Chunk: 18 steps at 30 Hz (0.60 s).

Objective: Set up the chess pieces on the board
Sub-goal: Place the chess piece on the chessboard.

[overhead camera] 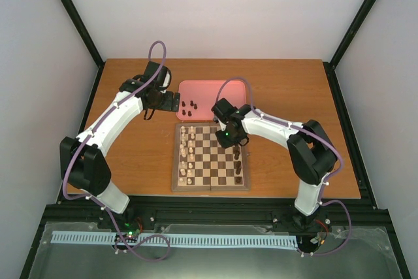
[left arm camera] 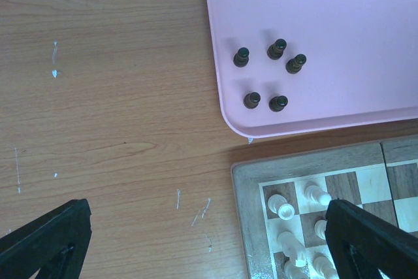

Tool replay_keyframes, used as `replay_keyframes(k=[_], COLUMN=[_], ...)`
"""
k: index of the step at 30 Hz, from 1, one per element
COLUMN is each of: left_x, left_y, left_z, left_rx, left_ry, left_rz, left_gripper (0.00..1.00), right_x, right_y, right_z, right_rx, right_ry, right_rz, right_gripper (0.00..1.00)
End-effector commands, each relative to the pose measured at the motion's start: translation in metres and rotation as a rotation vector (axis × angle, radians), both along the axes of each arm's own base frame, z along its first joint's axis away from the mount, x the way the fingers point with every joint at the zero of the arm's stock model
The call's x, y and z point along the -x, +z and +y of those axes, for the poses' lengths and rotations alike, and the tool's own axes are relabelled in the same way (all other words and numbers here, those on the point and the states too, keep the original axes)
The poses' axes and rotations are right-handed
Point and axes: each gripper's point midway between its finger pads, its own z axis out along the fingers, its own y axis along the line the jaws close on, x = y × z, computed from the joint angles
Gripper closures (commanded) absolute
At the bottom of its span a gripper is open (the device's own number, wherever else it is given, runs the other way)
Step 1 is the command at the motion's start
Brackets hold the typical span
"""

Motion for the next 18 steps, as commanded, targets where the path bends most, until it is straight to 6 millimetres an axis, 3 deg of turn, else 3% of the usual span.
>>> replay_keyframes(k=[1, 18], left_x=[-0.0012, -0.0044], left_y=[0.0133, 0.0090], left_z=[-0.0023, -0.0036], left_rx=[0.008, 0.003], left_ry=[-0.006, -0.007], left_rz=[-0.041, -0.030], left_gripper=[0.00, 0.00], right_x=[-0.0095, -0.0102], right_y=[0.0000, -0.0085], right_z=[-0.0022, -0.0034], right_rx=[0.005, 0.016], right_ry=[-0.030, -0.025], right_rz=[-0.003, 0.032], right_gripper=[0.96, 0.92])
